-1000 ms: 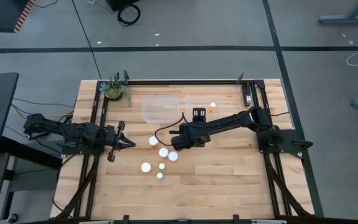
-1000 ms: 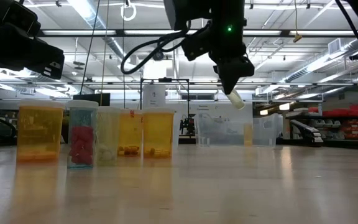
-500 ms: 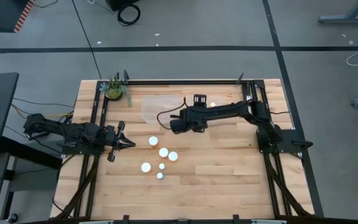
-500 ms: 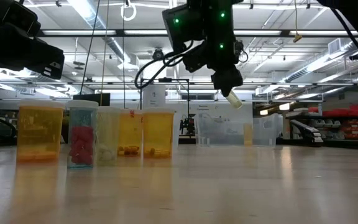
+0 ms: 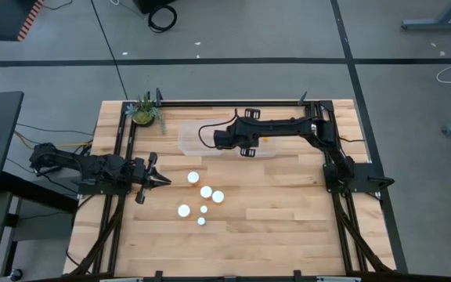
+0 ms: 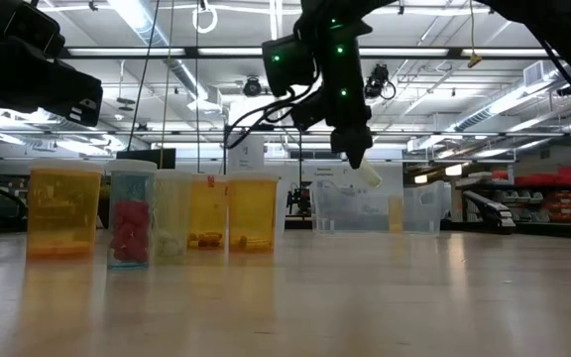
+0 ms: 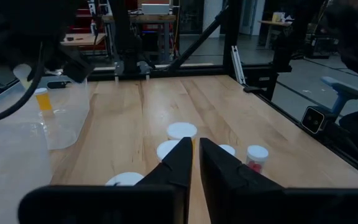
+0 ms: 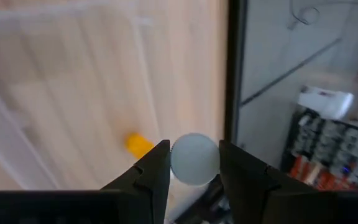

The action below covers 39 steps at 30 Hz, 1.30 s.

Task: Pick and place medicine bottles into bin by pill shape (circle, oval)
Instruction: Put the small yellow pill bottle into the right transparent bin

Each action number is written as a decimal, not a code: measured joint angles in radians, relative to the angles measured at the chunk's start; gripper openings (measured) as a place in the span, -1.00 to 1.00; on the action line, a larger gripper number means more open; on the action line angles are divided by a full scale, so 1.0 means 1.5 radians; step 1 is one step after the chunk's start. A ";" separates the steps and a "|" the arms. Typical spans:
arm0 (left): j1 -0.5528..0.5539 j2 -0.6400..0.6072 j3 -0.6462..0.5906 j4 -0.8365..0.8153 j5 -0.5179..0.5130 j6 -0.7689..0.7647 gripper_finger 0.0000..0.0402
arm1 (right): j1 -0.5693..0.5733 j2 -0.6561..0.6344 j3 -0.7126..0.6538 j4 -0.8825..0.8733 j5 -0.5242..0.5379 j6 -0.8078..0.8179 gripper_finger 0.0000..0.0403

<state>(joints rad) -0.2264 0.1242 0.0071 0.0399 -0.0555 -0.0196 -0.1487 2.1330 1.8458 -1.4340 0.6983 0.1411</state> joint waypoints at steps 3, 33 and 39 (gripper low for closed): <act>0.000 0.000 0.000 0.000 0.000 0.000 -0.84 | 0.001 0.000 0.000 0.038 -0.034 -0.025 -0.33; 0.000 0.000 0.000 0.000 0.000 0.000 -0.80 | -0.028 -0.396 -0.459 0.550 -0.223 -0.078 -0.33; 0.000 0.000 0.000 0.000 0.000 0.000 -0.82 | -0.061 -0.446 -0.550 0.592 -0.240 -0.055 -0.33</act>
<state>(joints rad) -0.2264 0.1242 0.0074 0.0399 -0.0555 -0.0196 -0.2397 1.4641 1.0207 -0.5457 0.3390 0.0587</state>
